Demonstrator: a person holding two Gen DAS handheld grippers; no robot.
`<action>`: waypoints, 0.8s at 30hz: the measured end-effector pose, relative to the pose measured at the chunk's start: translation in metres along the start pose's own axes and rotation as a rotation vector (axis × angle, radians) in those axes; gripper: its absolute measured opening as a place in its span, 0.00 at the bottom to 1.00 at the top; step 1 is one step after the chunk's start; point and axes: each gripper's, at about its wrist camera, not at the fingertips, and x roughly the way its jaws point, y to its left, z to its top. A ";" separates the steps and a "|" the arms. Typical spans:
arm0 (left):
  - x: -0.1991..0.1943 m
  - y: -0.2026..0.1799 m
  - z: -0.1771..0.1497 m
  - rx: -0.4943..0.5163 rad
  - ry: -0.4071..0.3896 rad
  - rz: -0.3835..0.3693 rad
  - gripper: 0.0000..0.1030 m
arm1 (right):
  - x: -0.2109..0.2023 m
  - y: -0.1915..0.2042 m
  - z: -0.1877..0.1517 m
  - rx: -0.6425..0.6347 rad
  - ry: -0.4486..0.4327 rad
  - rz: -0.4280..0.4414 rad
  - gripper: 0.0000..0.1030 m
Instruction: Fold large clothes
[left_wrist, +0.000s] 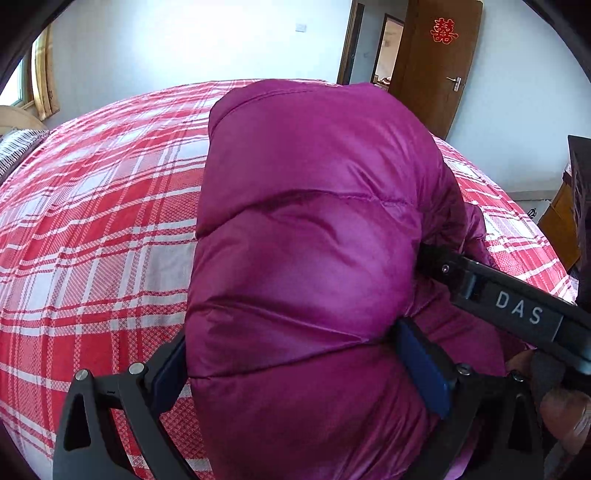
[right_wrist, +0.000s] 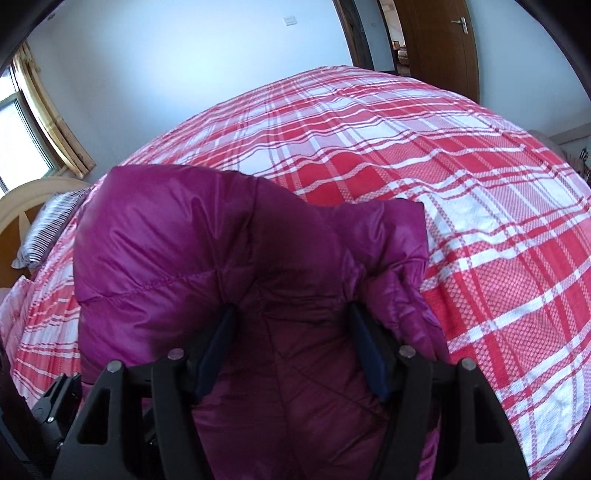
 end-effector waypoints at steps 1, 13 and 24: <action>0.001 0.001 0.000 -0.006 0.004 -0.007 0.99 | 0.000 0.001 0.000 -0.005 0.002 -0.003 0.66; 0.006 0.007 0.001 -0.029 0.024 -0.034 0.99 | 0.006 0.005 0.001 -0.036 0.006 -0.044 0.68; -0.015 0.025 0.000 -0.062 0.008 -0.143 0.99 | -0.025 -0.010 -0.001 0.015 -0.063 0.121 0.75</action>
